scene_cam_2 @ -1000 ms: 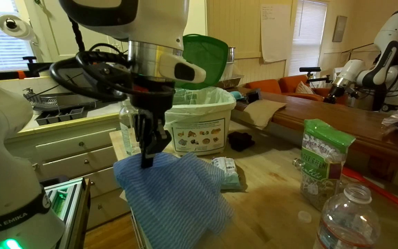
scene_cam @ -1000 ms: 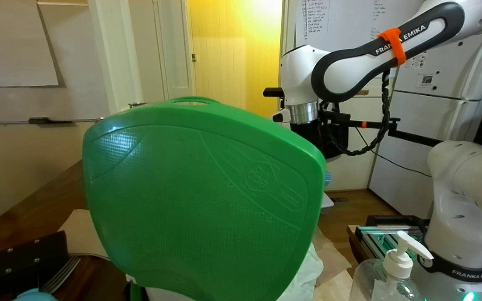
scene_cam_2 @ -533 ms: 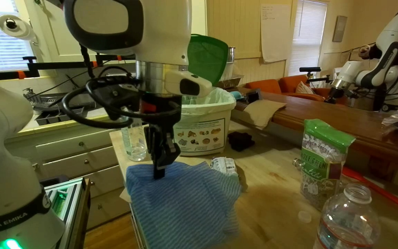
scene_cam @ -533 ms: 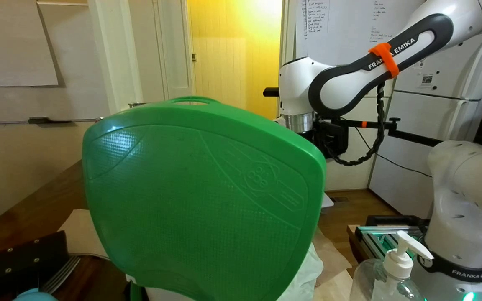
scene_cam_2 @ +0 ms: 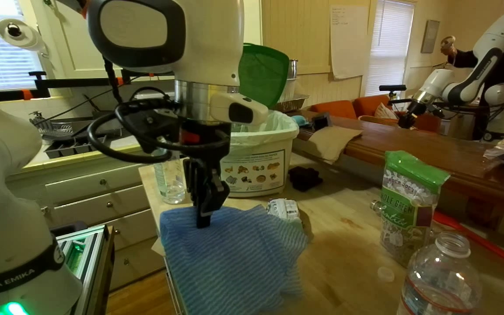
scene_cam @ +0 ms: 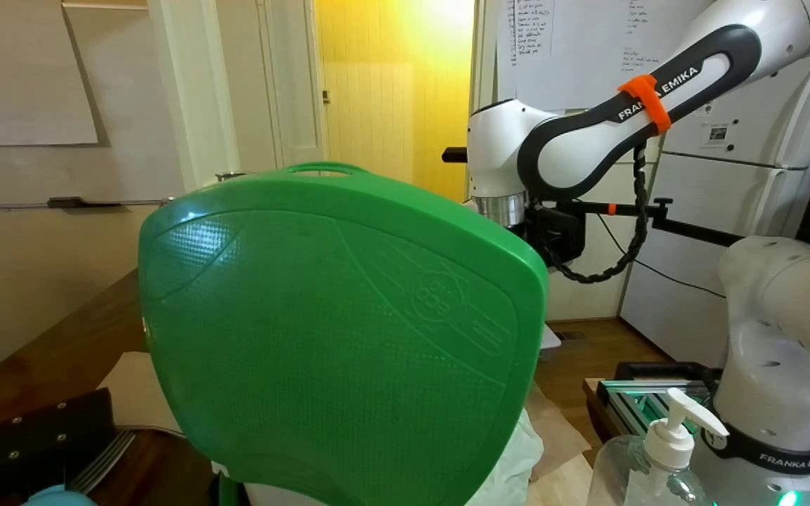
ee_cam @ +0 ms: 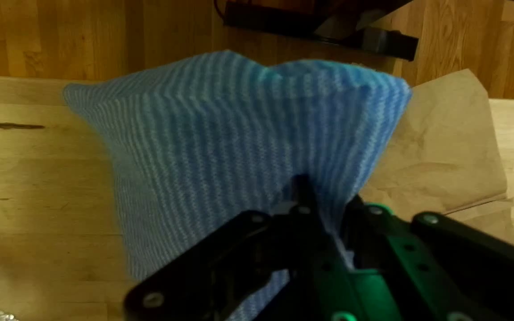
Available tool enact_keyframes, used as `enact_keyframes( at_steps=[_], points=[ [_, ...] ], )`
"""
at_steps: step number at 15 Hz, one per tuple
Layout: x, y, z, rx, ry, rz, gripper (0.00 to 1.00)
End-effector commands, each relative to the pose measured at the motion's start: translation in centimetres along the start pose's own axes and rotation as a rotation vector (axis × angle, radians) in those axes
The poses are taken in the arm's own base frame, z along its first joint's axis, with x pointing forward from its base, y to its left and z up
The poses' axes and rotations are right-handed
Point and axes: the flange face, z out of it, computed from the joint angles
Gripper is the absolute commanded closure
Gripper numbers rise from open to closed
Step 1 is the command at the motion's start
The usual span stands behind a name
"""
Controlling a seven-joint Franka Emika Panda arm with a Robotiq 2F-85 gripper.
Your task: Put the blue cloth and white box in the bin at the same time
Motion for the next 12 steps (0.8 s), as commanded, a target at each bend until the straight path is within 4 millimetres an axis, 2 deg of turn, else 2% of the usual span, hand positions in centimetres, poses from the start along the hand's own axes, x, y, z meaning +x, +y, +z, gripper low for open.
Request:
enact_keyframes(
  at_steps=[1, 8, 12],
  points=[
    [-0.3, -1.1, -0.5, 0.013, 0.000, -0.002, 0.53],
    [-0.3, -1.9, -2.5, 0.009, 0.047, -0.009, 0.01],
    [-0.2, -2.4, -2.7, 0.012, 0.049, -0.014, 0.00]
  ],
)
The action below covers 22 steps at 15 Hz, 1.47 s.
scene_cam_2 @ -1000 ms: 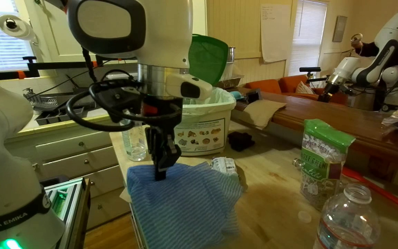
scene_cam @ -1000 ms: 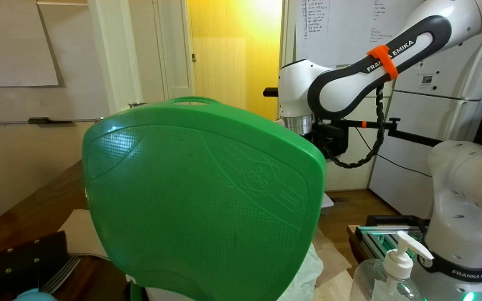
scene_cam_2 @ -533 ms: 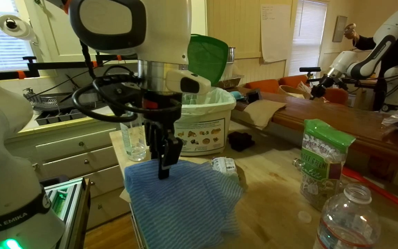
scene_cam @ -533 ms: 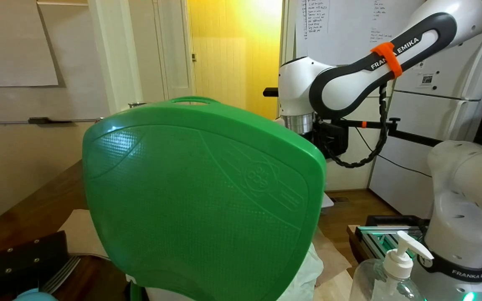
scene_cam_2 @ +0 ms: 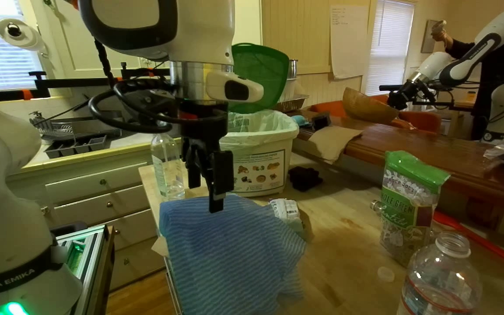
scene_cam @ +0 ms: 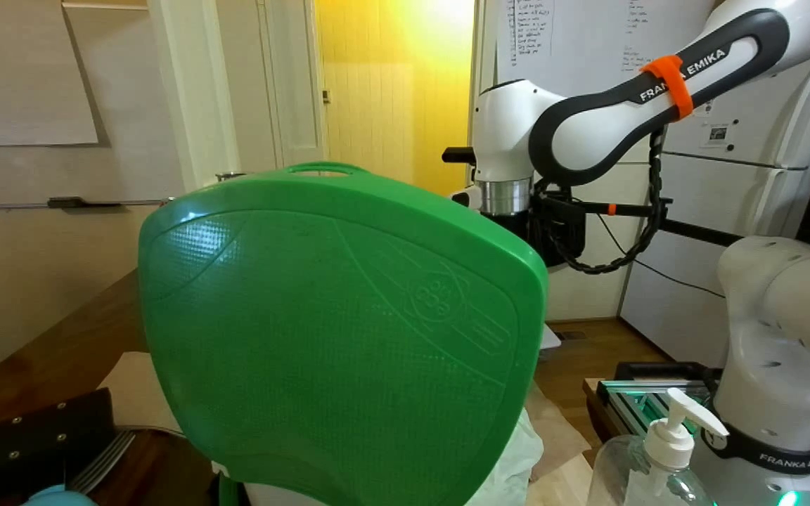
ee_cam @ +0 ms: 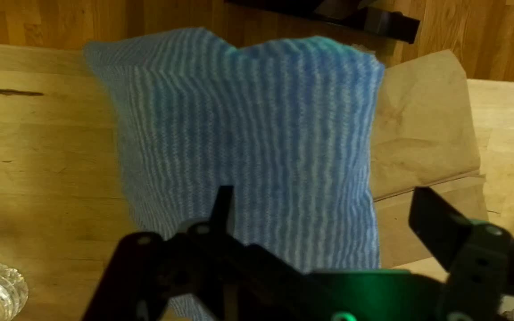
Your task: Put the blue cloth and white box in the bin at the same time
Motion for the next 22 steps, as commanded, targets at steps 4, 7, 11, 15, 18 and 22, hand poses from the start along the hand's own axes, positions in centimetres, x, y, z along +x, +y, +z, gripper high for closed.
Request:
enact_keyframes(
  at_steps=[4, 7, 11, 15, 18, 22],
  points=[
    [-0.1, -0.3, -1.8, 0.032, 0.077, 0.002, 0.01],
    [0.0, 0.5, -2.5, 0.021, 0.126, -0.001, 0.00],
    [-0.4, 1.6, -0.8, 0.017, 0.135, -0.027, 0.00],
    [-1.0, 2.1, 1.4, 0.023, 0.130, -0.042, 0.00],
    [-1.1, 2.3, 2.9, 0.002, 0.152, -0.067, 0.00],
    [-0.9, 2.6, 4.4, -0.032, 0.196, -0.078, 0.00]
  ],
)
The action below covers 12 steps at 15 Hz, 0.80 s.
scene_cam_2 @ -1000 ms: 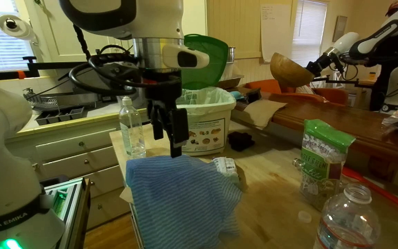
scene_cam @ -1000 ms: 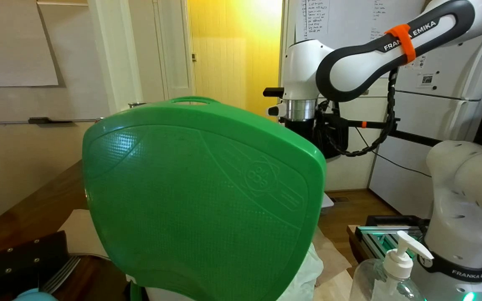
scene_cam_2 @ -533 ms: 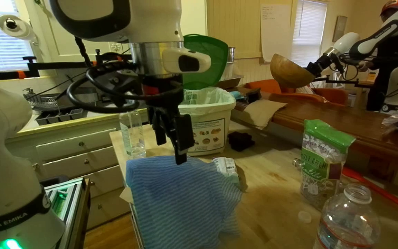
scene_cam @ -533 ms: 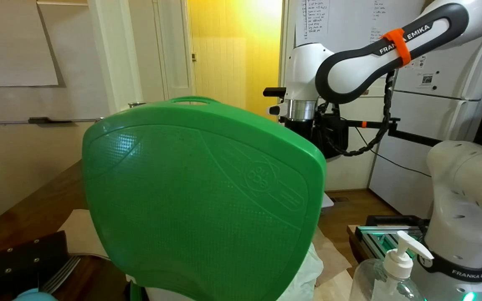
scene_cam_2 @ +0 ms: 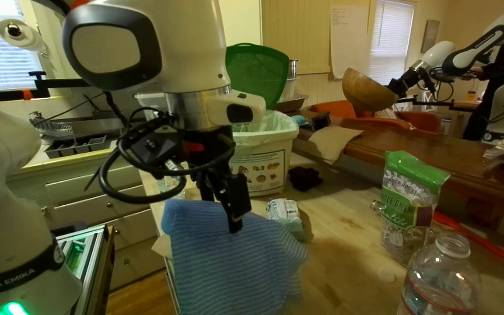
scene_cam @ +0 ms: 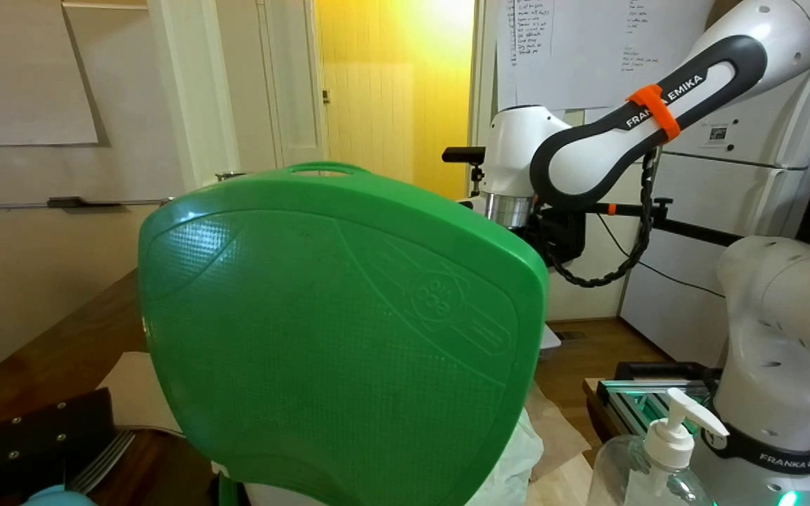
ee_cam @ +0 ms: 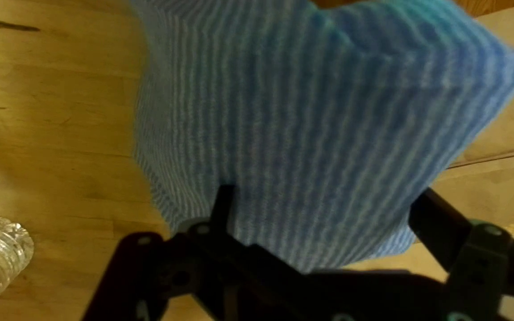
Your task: Put the blue cloth and white box in the bin at the same time
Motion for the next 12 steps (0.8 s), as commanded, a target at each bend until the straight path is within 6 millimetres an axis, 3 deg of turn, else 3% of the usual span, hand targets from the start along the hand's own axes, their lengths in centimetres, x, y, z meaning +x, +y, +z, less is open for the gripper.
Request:
enact_keyframes(
  at_steps=[1, 12],
  points=[
    [-0.5, 0.2, 1.7, -0.023, 0.021, -0.017, 0.00],
    [-1.4, 0.8, 3.3, -0.031, -0.009, -0.030, 0.00]
  ],
)
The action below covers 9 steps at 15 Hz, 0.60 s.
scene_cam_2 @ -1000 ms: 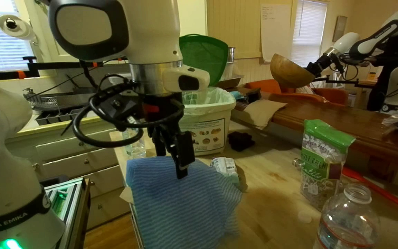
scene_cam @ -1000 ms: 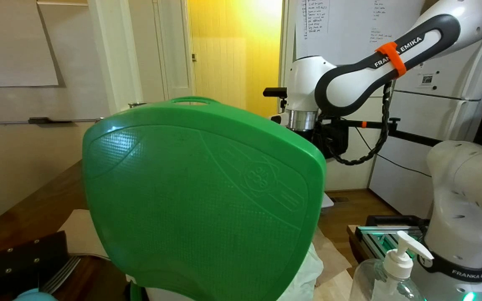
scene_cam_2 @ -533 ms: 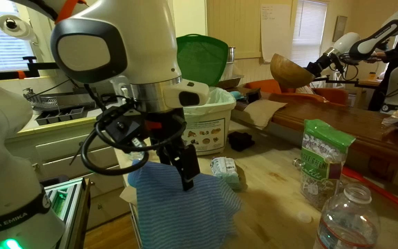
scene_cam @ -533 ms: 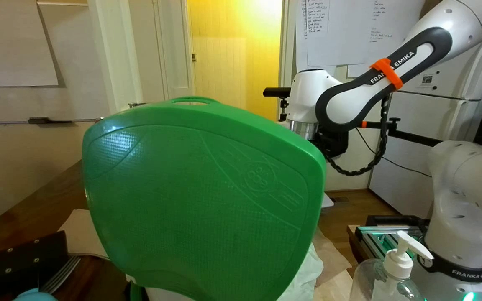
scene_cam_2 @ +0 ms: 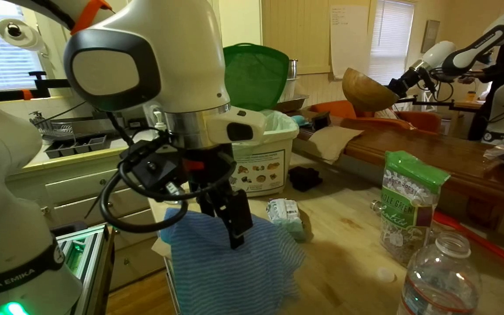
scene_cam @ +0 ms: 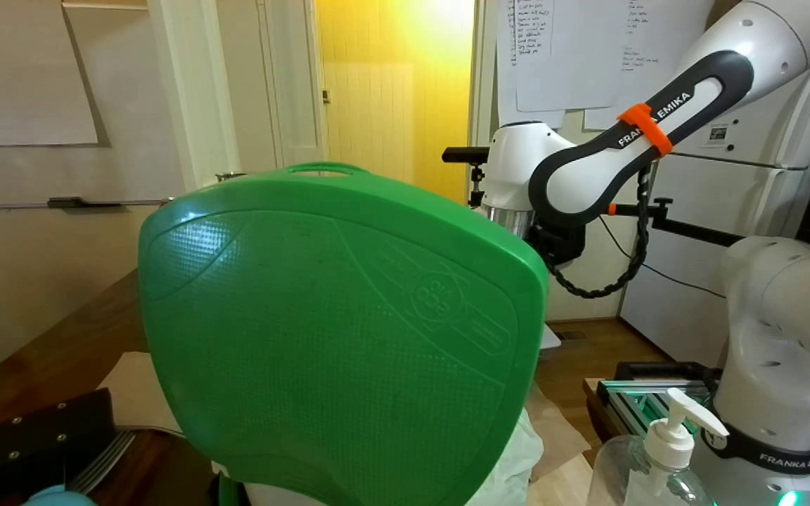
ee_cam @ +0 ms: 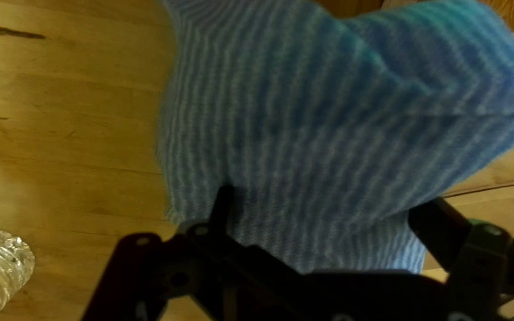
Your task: Put the blue cloth and white box in the bin at the same time
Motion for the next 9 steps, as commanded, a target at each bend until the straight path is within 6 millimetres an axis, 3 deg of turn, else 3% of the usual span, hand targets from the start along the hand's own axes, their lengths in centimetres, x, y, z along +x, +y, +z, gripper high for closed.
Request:
enact_keyframes(
  at_steps=[1, 9],
  points=[
    [-0.6, 0.2, 1.1, -0.014, 0.001, -0.010, 0.00],
    [0.7, -0.9, -1.3, -0.045, 0.043, -0.053, 0.00]
  ],
)
